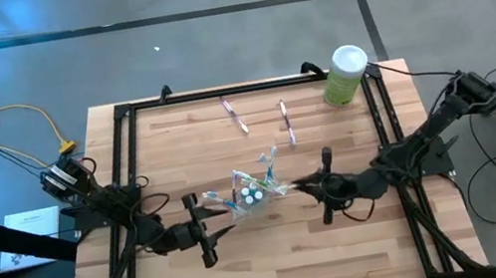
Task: Pick & Place toothbrushing station
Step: Put the orange toothbrush into the transparent organizer
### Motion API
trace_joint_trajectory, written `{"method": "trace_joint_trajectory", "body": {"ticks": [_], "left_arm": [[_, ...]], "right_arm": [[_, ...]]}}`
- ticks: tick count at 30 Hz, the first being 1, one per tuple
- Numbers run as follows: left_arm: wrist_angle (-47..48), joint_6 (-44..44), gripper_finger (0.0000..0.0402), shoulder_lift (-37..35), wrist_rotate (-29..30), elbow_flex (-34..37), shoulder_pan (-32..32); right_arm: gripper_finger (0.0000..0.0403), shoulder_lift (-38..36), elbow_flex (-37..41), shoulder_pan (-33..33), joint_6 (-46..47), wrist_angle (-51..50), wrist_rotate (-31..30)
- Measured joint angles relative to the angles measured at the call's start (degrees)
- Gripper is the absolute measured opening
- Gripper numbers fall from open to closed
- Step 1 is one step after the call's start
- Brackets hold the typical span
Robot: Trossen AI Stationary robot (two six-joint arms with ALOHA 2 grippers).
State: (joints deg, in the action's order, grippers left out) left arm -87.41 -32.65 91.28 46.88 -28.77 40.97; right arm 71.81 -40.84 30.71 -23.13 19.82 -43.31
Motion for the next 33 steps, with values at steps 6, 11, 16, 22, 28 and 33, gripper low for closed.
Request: {"method": "trace_joint_trajectory", "body": {"ticks": [6,11,16,22,28,33], "left_arm": [[1.99,6.43,0.0165,-0.02,-4.28,0.0,-2.63],[2.54,11.31,0.0165,-0.02,-7.48,0.0,-3.36],[2.54,11.38,0.0165,-0.02,-7.47,0.0,-3.36],[2.54,13.31,0.0165,-0.02,-7.74,0.0,-4.11],[3.23,21.67,0.0165,-0.02,-14.11,0.0,-8.24],[3.55,25.14,0.0165,0.27,-23.64,0.0,-12.39]], "right_arm": [[0.0021,0.03,-0.02,0.06,-2.91,6.02,15.05],[0.0021,1.91,-0.03,-1.21,-4.09,10.85,22.75],[0.0021,4.84,-0.04,-1.93,-5.65,14.91,22.75],[0.0021,9.59,-0.04,-2.39,-7.05,23.08,23.28],[0.0021,13.77,-0.04,-3.5,-7.12,31.12,25.92],[0.0021,16.36,-0.04,-4.59,-6.81,34.88,26.95]]}}
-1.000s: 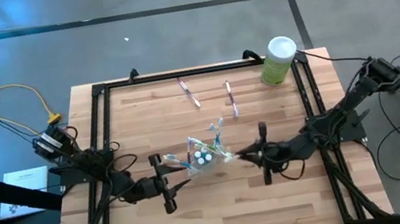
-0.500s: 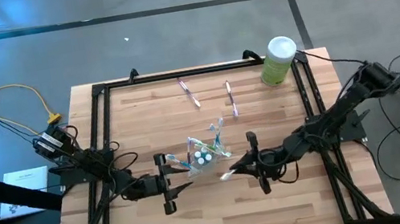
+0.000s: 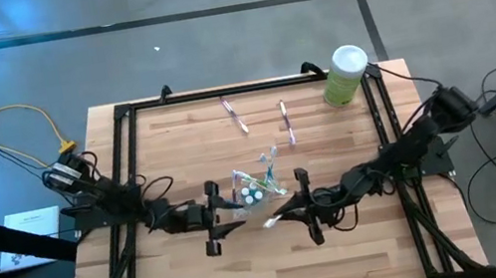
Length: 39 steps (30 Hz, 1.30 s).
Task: Pick & Place toothbrushing station
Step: Put the orange toothbrush into the transparent organizer
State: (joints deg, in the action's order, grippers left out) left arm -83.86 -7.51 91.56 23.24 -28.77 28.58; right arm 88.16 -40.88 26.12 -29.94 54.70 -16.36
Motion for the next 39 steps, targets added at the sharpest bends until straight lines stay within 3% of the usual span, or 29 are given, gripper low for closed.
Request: {"method": "trace_joint_trajectory", "body": {"ticks": [8,15,24,39], "left_arm": [[0.19,-5.44,0.0165,0.21,-12.52,-1.28,-3.51],[0.57,-11.08,0.0165,5.15,-10.91,-7.56,-4.9],[1.0,-10.2,0.0165,7.29,-8.93,-11.8,-6.86],[8.72,-5.9,0.0165,7.23,-12.26,-15.45,-9.68]], "right_arm": [[0.0021,1.39,0.0,-2.77,6.89,2.9,1.34],[0.0021,1.39,-0.02,-4.83,13.02,2.29,3.44],[0.0021,1.39,-0.02,-4.86,13.23,0.41,3.03],[0.0021,1.37,-0.04,-5.6,13.49,-1.7,-0.06]]}}
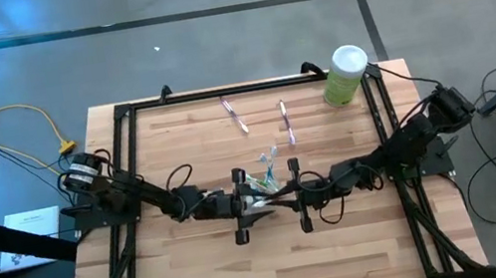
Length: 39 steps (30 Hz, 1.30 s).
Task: Pick & Place toothbrushing station
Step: Put the orange toothbrush into the transparent organizer
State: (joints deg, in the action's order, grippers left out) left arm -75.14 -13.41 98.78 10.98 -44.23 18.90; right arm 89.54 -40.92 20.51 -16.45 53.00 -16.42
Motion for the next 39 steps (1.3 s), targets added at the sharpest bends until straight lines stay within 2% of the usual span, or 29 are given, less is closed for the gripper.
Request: {"method": "trace_joint_trajectory", "body": {"ticks": [7,17,22,26,32,37,39], "left_arm": [[0.04,-0.04,0.0154,0.0,0.88,0.0,0.0],[-0.13,-0.59,0.0028,0.02,2.87,0.09,0.59],[0.37,-3.21,0.0008,0.07,2.95,0.2,1.42],[0.59,-3.02,0.0006,0.07,5.48,0.18,2.11],[1.78,-0.11,0.0005,-0.47,8.82,0.12,3.43],[15.92,4.16,0.0005,-7.49,13.22,0.11,8.58],[22.18,5.86,0.0005,-11.15,17.7,0.11,11.34]], "right_arm": [[0.0021,0.0,-0.01,0.0,-0.03,0.35,0.09],[0.0022,-0.02,-0.01,0.17,0.87,-0.74,0.28],[0.0028,-0.07,-0.01,0.09,2.31,-2.5,1.86],[0.0064,-0.07,-0.05,0.09,2.58,-2.91,1.82],[0.0143,-0.07,-0.05,0.69,3.19,-3.29,1.15],[0.0202,-0.07,-0.01,3.72,2.57,-3.4,-5.62],[0.0219,-0.07,-0.01,5.56,0.46,-3.52,-9.32]]}}
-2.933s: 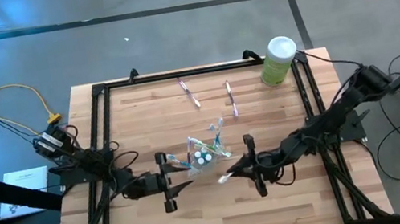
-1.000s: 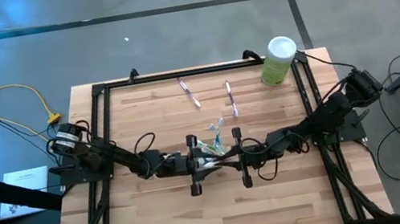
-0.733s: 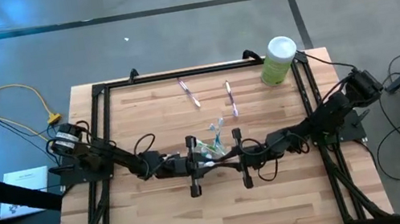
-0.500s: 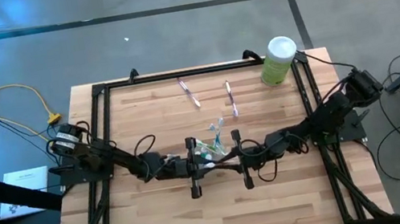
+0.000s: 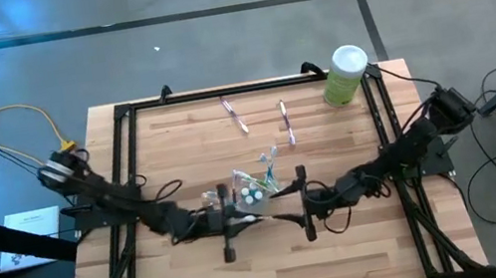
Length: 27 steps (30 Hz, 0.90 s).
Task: Pick & Place toothbrushing station
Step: Put the orange toothbrush into the transparent organizer
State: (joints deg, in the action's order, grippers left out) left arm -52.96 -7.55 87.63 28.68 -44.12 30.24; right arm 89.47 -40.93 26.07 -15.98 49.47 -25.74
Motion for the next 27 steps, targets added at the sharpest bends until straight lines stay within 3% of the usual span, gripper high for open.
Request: {"method": "trace_joint_trajectory", "body": {"ticks": [3,7,9,16,22,27], "left_arm": [[8.83,2.8,0.0005,-5.49,7.92,-0.01,4.38],[23.55,8.93,0.0005,-11.54,23.72,-0.02,8.72],[29.47,13.09,0.0005,-13.07,27.92,-0.02,9.03],[38.21,20.12,0.0005,-13.63,28.33,-0.02,5.08],[46.85,33.7,0.0005,-12.79,24.58,0.52,0.32],[47.62,36.18,0.0015,-10.47,18.12,1.38,-3.21]], "right_arm": [[0.0233,0.0,0.0,2.83,-5.33,-0.02,-6.29],[0.0238,0.0,0.0,5.78,-9.4,-0.02,-13.08],[0.0238,0.0,0.0,6.62,-9.77,-0.03,-15.38],[0.0239,0.0,0.0,7.31,-9.56,-0.45,-18.06],[0.0239,0.0,0.0,7.31,-9.21,-2.12,-18.09],[0.0239,0.0,0.04,7.31,-9.12,-3.3,-19.01]]}}
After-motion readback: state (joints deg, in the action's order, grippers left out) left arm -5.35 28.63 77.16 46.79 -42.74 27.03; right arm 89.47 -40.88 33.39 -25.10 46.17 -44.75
